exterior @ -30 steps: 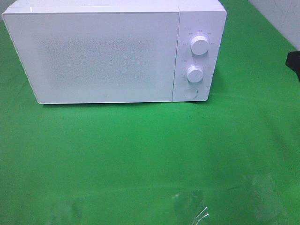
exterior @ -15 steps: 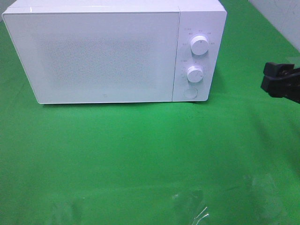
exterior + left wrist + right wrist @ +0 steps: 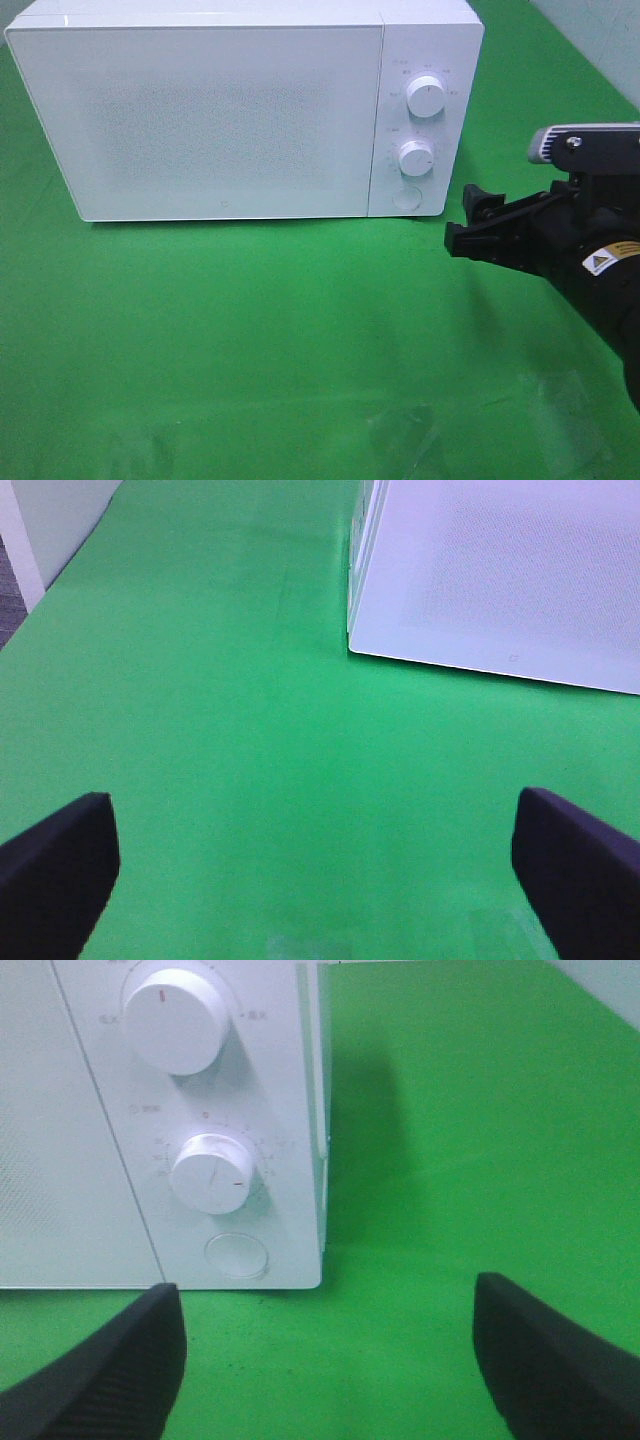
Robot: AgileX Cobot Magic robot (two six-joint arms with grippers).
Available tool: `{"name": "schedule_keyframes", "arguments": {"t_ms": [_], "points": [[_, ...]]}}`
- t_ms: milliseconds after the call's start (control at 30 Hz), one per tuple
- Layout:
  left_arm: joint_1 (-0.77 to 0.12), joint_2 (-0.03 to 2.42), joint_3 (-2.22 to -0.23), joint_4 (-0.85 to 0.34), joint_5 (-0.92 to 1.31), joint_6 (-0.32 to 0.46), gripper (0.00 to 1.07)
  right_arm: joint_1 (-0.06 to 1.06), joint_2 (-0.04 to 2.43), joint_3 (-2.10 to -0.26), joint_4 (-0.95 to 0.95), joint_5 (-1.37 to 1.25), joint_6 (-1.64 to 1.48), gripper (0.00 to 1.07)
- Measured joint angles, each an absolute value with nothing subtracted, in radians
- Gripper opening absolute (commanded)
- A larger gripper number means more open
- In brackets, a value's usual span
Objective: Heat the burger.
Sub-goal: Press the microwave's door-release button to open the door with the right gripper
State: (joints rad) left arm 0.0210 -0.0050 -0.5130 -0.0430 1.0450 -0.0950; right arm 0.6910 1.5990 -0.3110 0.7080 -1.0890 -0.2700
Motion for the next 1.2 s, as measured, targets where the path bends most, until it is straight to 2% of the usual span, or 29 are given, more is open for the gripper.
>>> {"name": "schedule_keyframes", "arguments": {"t_ms": [167, 367, 500, 533, 567, 600, 633, 700, 733, 767, 800, 833, 867, 933, 1033, 1067, 1200], "points": [[0.021, -0.005, -0.513, -0.043, 1.045, -0.095, 1.01, 0.792, 1.666, -0.377, 0.759, -1.098, -0.272, 0.76], [0.021, -0.005, -0.513, -0.043, 1.045, -0.095, 1.01, 0.83, 1.71, -0.422, 0.762, -1.092, -0.269, 0.75], [0.021, -0.005, -0.513, -0.043, 1.045, -0.095, 1.01, 0.837, 1.718, -0.436, 0.762, -1.069, -0.203, 0.7], [0.021, -0.005, -0.513, -0.043, 1.045, -0.095, 1.01, 0.837, 1.718, -0.436, 0.762, -1.068, -0.119, 0.64], [0.021, -0.005, -0.513, -0.043, 1.045, -0.095, 1.01, 0.837, 1.718, -0.436, 0.762, -1.068, -0.119, 0.64], [0.021, -0.005, -0.513, -0.043, 1.045, -0.095, 1.01, 0.837, 1.718, -0.436, 0.764, -1.067, 0.011, 0.57], [0.021, -0.005, -0.513, -0.043, 1.045, -0.095, 1.01, 0.837, 1.718, -0.436, 0.764, -1.067, 0.011, 0.57], [0.021, -0.005, -0.513, -0.043, 1.045, -0.095, 1.01, 0.837, 1.718, -0.436, 0.764, -1.063, 0.244, 0.43], [0.021, -0.005, -0.513, -0.043, 1.045, -0.095, 1.01, 0.837, 1.718, -0.436, 0.764, -1.063, 0.244, 0.43], [0.021, -0.005, -0.513, -0.043, 1.045, -0.095, 1.01, 0.837, 1.718, -0.436, 0.765, -1.051, 0.429, 0.34], [0.021, -0.005, -0.513, -0.043, 1.045, -0.095, 1.01, 0.837, 1.718, -0.436, 0.765, -1.051, 0.429, 0.34], [0.021, -0.005, -0.513, -0.043, 1.045, -0.095, 1.01, 0.837, 1.718, -0.436, 0.765, -1.047, 0.597, 0.23], [0.021, -0.005, -0.513, -0.043, 1.045, -0.095, 1.01, 0.837, 1.718, -0.436, 0.765, -1.047, 0.597, 0.23], [0.021, -0.005, -0.513, -0.043, 1.045, -0.095, 1.01, 0.837, 1.719, -0.436, 0.765, -1.047, 0.917, 0.07], [0.021, -0.005, -0.513, -0.043, 1.045, -0.095, 1.01, 0.837, 1.719, -0.436, 0.765, -1.047, 0.987, 0.02], [0.021, -0.005, -0.513, -0.043, 1.045, -0.095, 1.01, 0.837, 1.719, -0.436, 0.765, -1.047, 1.098, 0.0], [0.021, -0.005, -0.513, -0.043, 1.045, -0.095, 1.01, 0.823, 1.719, -0.436, 0.751, -1.042, 1.257, 0.0]]}}
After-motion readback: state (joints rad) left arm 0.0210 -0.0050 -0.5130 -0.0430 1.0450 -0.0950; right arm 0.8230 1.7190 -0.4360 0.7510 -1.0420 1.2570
